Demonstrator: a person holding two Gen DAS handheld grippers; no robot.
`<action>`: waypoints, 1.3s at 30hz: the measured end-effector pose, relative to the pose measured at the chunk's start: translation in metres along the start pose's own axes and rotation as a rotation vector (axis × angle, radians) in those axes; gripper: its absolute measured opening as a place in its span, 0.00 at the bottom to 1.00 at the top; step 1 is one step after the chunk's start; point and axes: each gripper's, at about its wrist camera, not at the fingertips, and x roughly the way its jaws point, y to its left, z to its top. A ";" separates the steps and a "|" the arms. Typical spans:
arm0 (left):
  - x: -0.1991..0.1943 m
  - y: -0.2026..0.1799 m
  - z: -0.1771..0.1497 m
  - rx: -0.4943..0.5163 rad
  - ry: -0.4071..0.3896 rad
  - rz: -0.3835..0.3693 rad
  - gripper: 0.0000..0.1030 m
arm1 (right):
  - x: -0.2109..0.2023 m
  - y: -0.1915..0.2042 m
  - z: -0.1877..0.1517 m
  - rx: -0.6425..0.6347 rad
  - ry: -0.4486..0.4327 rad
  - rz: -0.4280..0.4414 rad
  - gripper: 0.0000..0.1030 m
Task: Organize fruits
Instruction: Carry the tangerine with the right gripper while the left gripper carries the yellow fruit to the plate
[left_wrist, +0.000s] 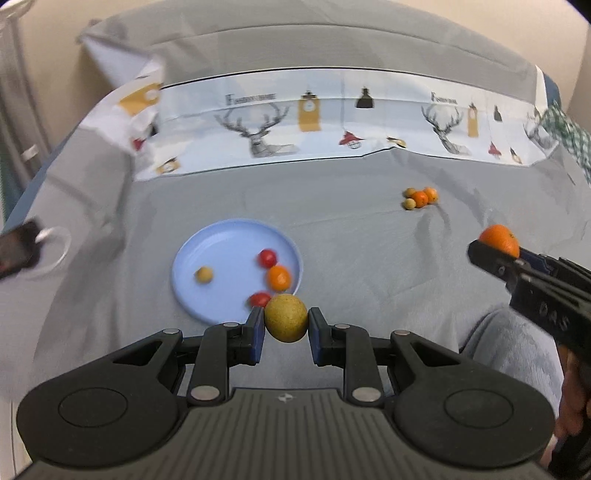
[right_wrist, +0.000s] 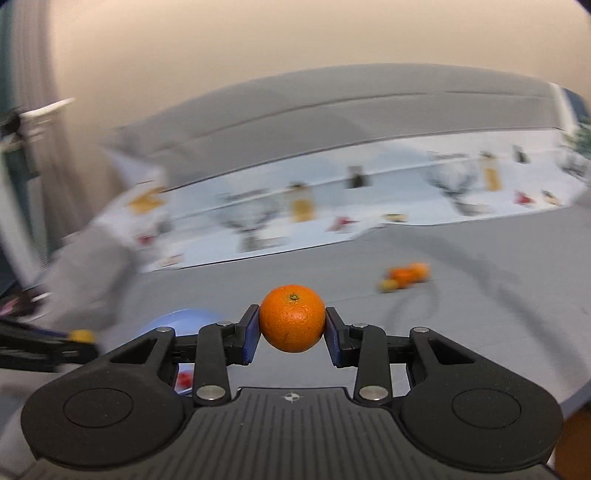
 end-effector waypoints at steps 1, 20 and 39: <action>-0.005 0.006 -0.007 -0.012 -0.003 0.009 0.26 | -0.006 0.013 -0.001 -0.021 0.005 0.037 0.37; -0.068 0.064 -0.054 -0.210 -0.113 0.007 0.26 | -0.050 0.116 -0.020 -0.321 0.021 0.122 0.37; -0.046 0.075 -0.053 -0.237 -0.064 -0.018 0.26 | -0.034 0.127 -0.024 -0.350 0.072 0.118 0.37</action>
